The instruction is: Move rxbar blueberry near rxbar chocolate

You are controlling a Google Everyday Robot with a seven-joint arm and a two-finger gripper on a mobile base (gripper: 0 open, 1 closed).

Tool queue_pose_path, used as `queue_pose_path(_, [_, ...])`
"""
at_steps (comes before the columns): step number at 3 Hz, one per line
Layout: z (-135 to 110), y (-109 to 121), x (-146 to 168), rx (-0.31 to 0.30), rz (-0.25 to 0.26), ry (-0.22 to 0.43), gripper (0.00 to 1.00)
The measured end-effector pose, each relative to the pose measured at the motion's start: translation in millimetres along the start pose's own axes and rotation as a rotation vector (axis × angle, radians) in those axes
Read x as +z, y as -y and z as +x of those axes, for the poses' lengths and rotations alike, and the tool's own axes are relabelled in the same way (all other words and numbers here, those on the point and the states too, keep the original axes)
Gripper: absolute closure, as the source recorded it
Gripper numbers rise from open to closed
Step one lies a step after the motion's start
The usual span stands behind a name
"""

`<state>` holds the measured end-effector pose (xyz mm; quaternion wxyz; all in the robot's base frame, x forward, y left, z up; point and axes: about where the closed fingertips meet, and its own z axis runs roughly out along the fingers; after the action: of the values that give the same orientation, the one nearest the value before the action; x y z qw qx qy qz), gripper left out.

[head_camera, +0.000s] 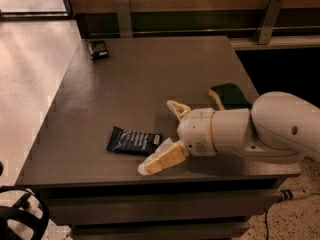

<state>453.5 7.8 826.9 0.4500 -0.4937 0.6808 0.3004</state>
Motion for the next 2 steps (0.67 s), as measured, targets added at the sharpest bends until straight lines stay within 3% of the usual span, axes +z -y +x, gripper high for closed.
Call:
queue_pose_path(1, [4.7, -0.6, 13.2, -0.002, -0.013, 0.013, 0.0])
queue_pose_path(2, [10.8, -2.5, 24.1, 0.004, -0.025, 0.019, 0.17])
